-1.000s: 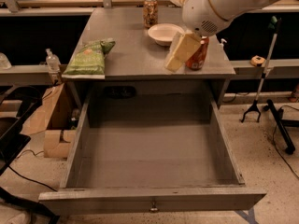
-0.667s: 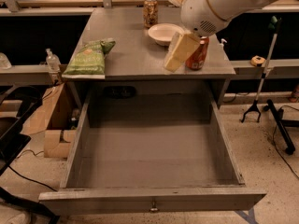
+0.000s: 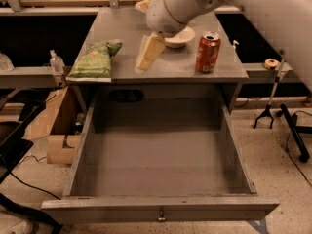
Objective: Place green jalapeno chip bag into top drawer
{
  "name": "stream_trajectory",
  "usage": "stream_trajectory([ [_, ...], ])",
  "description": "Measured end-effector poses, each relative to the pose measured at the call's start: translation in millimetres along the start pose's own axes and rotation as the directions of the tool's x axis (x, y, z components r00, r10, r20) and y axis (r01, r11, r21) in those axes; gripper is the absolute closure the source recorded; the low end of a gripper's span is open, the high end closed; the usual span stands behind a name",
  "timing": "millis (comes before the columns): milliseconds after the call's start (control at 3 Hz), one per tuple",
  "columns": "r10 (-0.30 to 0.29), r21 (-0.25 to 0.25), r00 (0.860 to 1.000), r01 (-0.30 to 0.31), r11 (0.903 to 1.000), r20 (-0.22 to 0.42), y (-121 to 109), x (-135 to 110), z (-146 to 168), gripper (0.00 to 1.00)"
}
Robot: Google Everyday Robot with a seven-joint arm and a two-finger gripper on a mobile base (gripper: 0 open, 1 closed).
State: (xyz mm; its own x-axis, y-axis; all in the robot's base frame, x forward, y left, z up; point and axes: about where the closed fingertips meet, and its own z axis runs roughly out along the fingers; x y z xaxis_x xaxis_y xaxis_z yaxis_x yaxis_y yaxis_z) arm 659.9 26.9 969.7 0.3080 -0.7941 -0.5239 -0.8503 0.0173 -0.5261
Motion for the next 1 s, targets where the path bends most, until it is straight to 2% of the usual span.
stream_trajectory([
  [333,-0.050,-0.061,0.998,0.051,0.9968,0.030,-20,-15,61,0.00],
  [667,-0.100,-0.094,0.995,0.101,0.9904,0.018,-33,-27,104,0.00],
  [1000,-0.125,-0.118,0.992,0.122,0.9855,-0.015,-45,-28,137,0.00],
])
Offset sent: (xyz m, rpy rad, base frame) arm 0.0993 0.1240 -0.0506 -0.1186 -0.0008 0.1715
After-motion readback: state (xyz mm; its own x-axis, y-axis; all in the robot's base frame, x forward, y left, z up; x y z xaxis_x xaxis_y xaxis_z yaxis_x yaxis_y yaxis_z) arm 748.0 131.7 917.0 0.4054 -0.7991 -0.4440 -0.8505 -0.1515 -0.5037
